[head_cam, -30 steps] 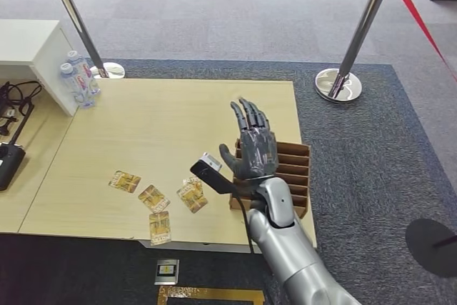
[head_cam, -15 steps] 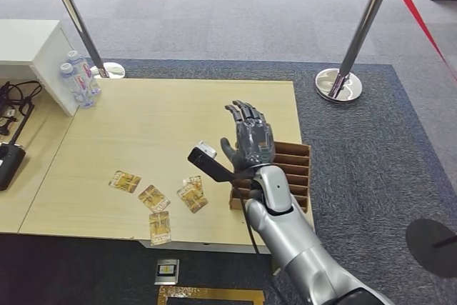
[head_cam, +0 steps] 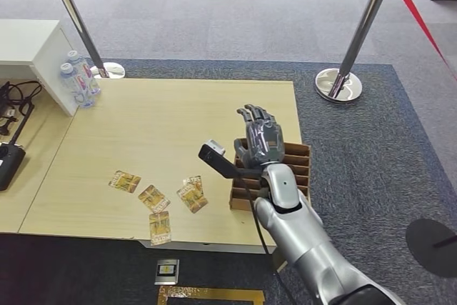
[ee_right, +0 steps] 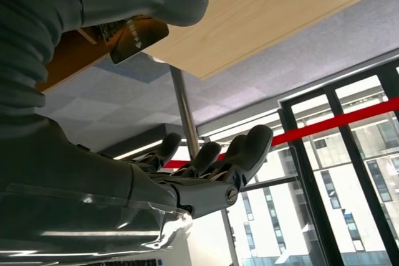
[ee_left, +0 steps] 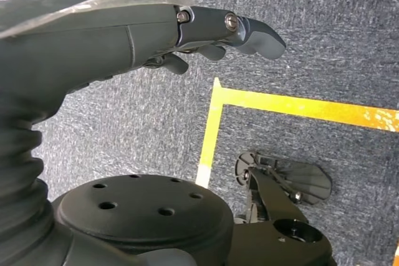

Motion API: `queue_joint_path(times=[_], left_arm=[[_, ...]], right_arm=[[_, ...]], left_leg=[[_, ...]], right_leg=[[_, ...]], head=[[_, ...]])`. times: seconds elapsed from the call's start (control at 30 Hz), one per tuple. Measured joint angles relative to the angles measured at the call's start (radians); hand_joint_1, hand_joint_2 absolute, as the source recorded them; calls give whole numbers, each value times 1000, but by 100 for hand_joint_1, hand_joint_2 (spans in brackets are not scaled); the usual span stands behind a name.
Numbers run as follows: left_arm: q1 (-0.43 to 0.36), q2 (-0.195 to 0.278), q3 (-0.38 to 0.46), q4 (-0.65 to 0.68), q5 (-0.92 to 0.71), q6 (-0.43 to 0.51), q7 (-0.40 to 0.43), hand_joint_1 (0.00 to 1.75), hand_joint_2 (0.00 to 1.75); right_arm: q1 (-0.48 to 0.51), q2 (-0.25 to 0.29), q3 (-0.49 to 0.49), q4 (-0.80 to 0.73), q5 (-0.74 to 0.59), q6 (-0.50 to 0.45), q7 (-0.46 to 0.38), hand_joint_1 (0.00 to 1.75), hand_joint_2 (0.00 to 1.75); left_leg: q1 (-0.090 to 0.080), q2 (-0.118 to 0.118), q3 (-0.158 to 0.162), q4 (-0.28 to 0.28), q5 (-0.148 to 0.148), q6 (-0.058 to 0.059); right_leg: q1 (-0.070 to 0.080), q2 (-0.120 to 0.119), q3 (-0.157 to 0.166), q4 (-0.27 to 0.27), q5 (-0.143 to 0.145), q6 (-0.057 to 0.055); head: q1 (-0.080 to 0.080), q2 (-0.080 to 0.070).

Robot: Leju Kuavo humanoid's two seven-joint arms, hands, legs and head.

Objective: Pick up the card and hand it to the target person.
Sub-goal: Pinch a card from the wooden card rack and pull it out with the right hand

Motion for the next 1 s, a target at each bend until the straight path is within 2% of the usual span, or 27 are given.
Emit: queue_joint_path(times=[0.37, 1.0], left_arm=[[0, 0, 0, 0, -6, -6, 0, 0, 175], [0, 0, -6, 0, -19, -14, 1, 0, 175]], right_arm=[[20, -23, -2, 9, 19, 6, 37, 62, 175], [28, -33, -13, 10, 78, 35, 99, 58, 175]], left_leg=[[0, 0, 0, 0, 0, 0], [0, 0, 0, 0, 0, 0]], right_leg=[[0, 0, 0, 0, 0, 0], [0, 0, 0, 0, 0, 0]], head=[[0, 0], [0, 0]])
